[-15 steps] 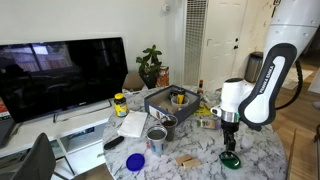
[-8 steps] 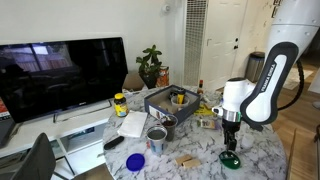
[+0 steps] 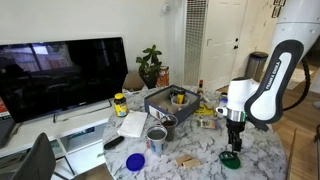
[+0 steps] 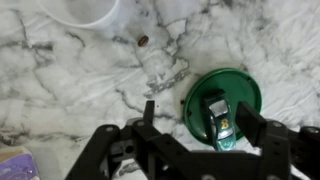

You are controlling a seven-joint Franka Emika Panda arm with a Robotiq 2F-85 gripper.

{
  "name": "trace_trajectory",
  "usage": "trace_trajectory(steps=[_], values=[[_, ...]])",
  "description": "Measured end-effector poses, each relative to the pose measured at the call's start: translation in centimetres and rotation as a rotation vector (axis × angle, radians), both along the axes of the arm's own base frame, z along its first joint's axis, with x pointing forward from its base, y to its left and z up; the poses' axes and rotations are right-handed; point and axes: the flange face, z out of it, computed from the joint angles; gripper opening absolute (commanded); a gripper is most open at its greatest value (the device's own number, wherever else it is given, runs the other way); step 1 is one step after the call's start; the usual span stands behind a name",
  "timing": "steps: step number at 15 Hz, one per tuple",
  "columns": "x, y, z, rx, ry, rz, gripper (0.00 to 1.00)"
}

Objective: Put the green toy car on the green lid, then put the green lid on the transparent cup

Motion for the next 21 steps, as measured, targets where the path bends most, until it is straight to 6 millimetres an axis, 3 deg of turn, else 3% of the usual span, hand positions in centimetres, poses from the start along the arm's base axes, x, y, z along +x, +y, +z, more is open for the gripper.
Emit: trace_trajectory(steps=[4,5,6,9,18,21], values=[[-0.9,-0.4,0.0,0.011,0.015,-0.023,0.70],[-1.0,-0.5,0.0,0.014,0.018,-0.027,0.63],[-1.0,-0.5,0.0,0.017,0.020,-0.032,0.67],[-1.1,-0.5,-0.2,0.020,0.026,-0.043,0.59],[-1.7,-0.4,-1.3,0.032,0.058,-0.068,0.54],[-1.6,-0.5,-1.6,0.033,0.065,-0.082,0.42]])
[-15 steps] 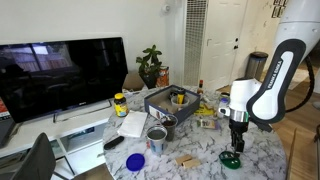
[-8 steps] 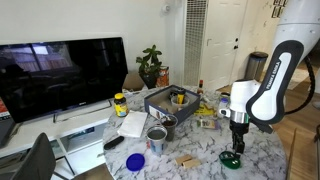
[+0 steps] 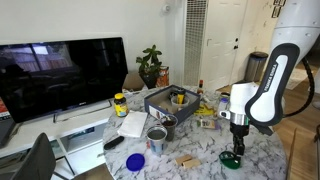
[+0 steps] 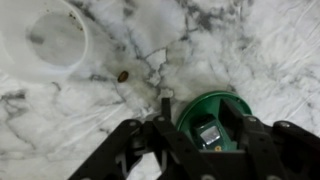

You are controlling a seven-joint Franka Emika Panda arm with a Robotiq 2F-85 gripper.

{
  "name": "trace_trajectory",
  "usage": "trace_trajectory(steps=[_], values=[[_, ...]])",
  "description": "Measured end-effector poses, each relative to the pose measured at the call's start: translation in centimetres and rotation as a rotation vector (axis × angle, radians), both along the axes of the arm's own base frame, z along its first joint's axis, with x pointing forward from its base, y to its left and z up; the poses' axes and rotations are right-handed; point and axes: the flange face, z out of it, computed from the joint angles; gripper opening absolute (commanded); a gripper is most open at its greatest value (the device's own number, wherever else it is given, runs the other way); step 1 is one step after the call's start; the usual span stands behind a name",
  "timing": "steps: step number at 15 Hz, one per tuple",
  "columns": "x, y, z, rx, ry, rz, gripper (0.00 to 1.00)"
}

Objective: Put the green toy car on the green lid, then put the green lid on the transparent cup

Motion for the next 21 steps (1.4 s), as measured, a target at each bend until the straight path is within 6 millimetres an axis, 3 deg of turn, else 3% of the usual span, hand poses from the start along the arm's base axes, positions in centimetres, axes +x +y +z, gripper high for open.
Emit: trace_trajectory(steps=[1,3,4,6,7,8,9,10,11,16,18,19,21], values=[[0.0,-0.1,0.0,-0.001,0.001,-0.006,0.32],[0.0,-0.2,-0.1,-0.004,0.004,-0.017,0.28],[0.0,-0.3,-0.1,-0.005,0.005,-0.022,0.17],[0.0,-0.4,-0.2,-0.007,0.008,-0.031,0.16],[0.0,-0.4,-0.2,-0.008,0.010,-0.033,0.09],[0.0,-0.4,-0.3,-0.008,0.011,-0.034,0.13],[0.1,-0.3,-0.3,-0.008,0.012,-0.035,0.31],[0.1,-0.3,-0.3,-0.008,0.013,-0.034,0.39],[0.2,-0.3,-0.3,-0.009,0.014,-0.035,0.41],[0.5,0.1,-0.3,-0.013,0.023,-0.055,0.73],[0.6,0.5,-0.4,-0.014,0.027,-0.058,0.37],[0.6,0.6,-0.4,-0.014,0.027,-0.058,0.37],[0.7,0.5,-0.4,-0.017,0.028,-0.064,0.23]])
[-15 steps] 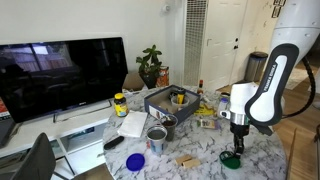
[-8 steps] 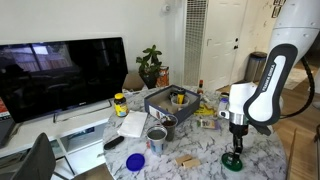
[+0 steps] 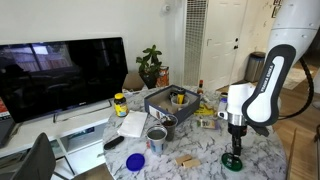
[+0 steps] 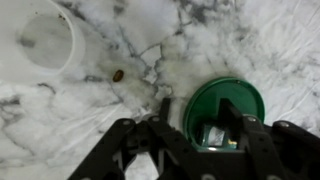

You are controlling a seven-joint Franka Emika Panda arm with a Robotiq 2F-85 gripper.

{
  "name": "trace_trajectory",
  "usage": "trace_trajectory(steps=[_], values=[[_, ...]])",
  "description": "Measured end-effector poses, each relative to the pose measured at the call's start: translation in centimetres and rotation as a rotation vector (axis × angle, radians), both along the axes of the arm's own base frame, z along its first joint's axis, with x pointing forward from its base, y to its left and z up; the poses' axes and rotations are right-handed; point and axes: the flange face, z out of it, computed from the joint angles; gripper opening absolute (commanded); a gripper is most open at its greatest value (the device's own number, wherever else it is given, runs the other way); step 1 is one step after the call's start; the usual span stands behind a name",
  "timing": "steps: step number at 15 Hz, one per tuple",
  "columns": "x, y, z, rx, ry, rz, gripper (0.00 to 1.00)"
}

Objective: Put the green toy car on the green lid, then put the green lid on the transparent cup

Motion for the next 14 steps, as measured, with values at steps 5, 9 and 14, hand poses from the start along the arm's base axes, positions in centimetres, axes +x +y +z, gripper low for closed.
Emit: trace_trajectory(steps=[5,9,14], values=[[0.47,-0.80,-0.21,-0.006,0.000,-0.019,0.00],[0.86,-0.81,-0.13,-0.007,0.014,-0.016,0.02],[0.99,-0.64,-0.16,-0.007,0.038,-0.014,0.02]])
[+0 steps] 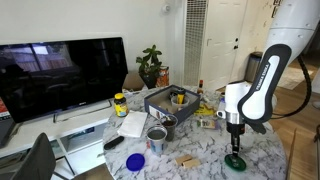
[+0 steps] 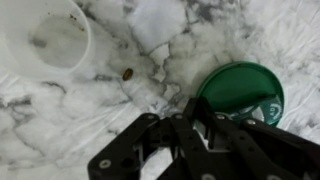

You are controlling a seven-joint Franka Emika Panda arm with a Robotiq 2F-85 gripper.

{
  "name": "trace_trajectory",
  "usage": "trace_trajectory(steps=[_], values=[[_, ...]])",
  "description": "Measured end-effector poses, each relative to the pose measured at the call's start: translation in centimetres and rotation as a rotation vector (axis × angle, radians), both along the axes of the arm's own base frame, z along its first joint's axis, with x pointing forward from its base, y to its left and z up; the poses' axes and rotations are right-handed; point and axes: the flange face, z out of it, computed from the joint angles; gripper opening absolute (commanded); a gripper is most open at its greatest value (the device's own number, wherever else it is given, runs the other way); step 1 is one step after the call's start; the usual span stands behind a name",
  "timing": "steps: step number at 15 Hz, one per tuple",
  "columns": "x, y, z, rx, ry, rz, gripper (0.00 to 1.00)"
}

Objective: Put the green toy car on the green lid, then put the green lid on the transparent cup

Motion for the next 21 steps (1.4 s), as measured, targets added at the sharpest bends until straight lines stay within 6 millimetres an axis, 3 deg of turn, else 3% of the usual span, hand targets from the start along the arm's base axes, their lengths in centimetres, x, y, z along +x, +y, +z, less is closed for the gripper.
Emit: trace_trajectory(steps=[4,9,16,21], values=[[0.1,0.0,0.7,-0.008,0.020,-0.007,0.02],[0.6,0.1,3.4,-0.028,0.035,-0.029,0.02],[2.1,1.0,8.7,-0.013,0.033,-0.105,0.02],[5.6,1.7,13.3,-0.007,0.056,-0.150,0.02]])
